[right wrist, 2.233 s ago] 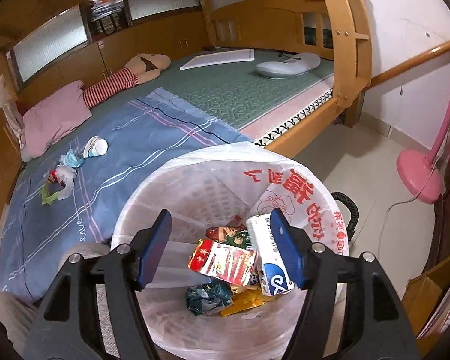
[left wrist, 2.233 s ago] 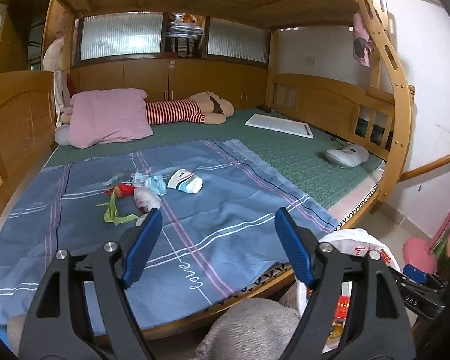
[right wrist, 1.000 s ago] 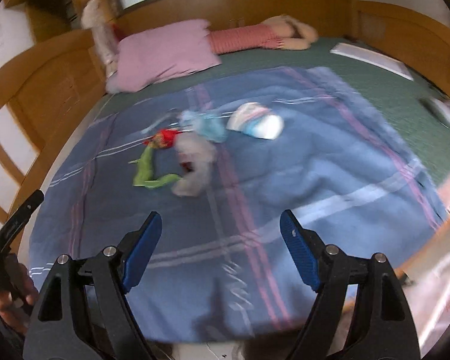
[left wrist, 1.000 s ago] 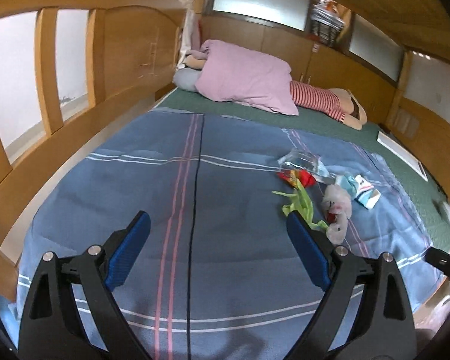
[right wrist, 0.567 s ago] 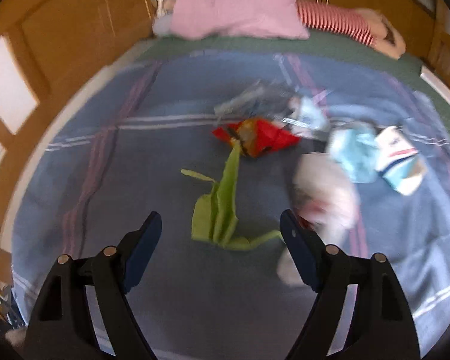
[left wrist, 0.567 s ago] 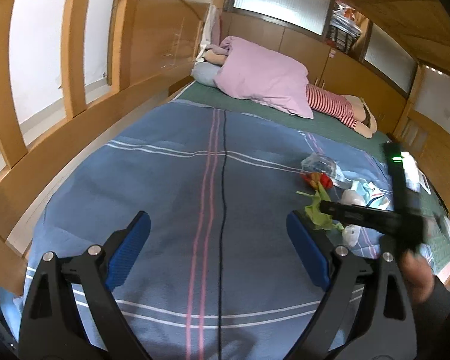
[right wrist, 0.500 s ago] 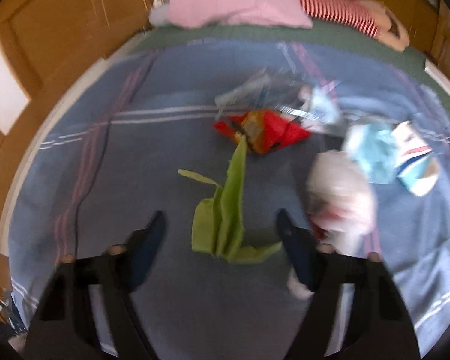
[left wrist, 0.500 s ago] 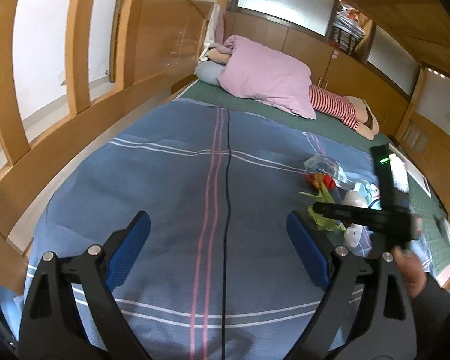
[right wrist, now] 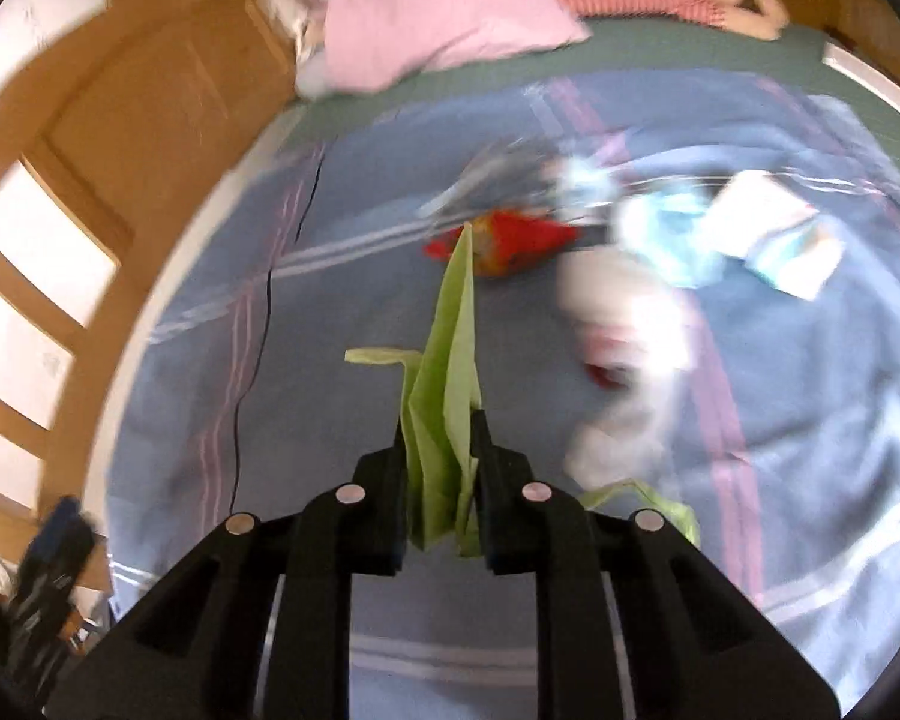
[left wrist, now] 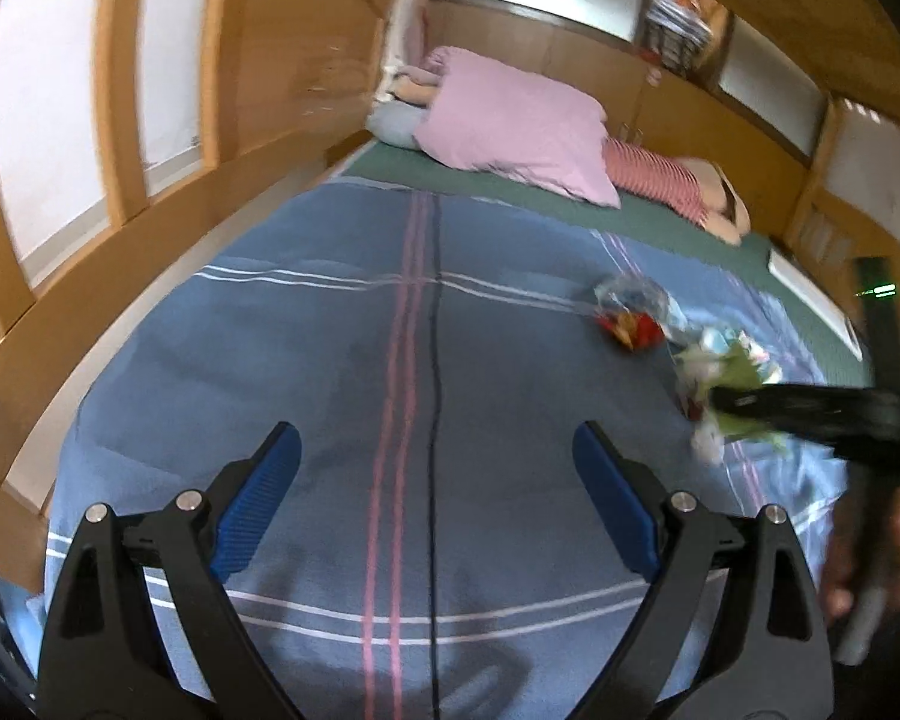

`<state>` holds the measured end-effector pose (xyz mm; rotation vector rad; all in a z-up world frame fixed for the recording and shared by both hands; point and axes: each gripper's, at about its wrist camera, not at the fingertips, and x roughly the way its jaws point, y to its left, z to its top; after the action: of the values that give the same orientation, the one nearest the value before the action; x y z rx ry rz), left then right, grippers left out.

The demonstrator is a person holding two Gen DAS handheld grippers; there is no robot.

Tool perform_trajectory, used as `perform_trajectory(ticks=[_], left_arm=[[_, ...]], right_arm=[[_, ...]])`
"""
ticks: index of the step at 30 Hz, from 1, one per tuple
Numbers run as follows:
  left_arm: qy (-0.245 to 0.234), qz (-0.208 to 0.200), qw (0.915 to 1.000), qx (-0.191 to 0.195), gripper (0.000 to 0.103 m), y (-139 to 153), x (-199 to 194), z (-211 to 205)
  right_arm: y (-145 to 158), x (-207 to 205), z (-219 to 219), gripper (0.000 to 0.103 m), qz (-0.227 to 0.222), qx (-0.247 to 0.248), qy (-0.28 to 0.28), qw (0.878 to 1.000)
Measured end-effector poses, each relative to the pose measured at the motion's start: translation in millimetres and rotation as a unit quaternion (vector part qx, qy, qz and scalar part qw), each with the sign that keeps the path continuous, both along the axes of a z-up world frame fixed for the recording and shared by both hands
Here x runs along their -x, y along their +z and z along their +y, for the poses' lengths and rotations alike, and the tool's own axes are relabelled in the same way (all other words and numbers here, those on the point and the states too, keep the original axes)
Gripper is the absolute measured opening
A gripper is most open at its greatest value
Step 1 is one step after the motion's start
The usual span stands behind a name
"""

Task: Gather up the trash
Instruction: 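Lift the green paper bag with the right gripper while the left gripper grasps the white plastic bag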

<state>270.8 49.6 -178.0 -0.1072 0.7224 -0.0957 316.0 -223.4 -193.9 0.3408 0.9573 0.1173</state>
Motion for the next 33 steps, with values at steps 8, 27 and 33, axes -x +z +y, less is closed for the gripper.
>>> perform_trajectory(ticks=[8,27,33], left_arm=[[-0.093,0.008,0.9952,-0.031,0.092,-4,-15,-95],[-0.147,0.04,0.9853,-0.078,0.08,-70,-123,-287],[-0.15,0.079,0.9839,-0.056,0.029,-86,-135,-285]], right_arm=[[-1,85,-106,0.019,-0.037,-0.005,-0.139,0.99],[-10,105,-151,0.02,-0.058,-0.078,-0.164,0.982],[-12,106,-160,0.021,-0.058,-0.101,-0.17,0.979]])
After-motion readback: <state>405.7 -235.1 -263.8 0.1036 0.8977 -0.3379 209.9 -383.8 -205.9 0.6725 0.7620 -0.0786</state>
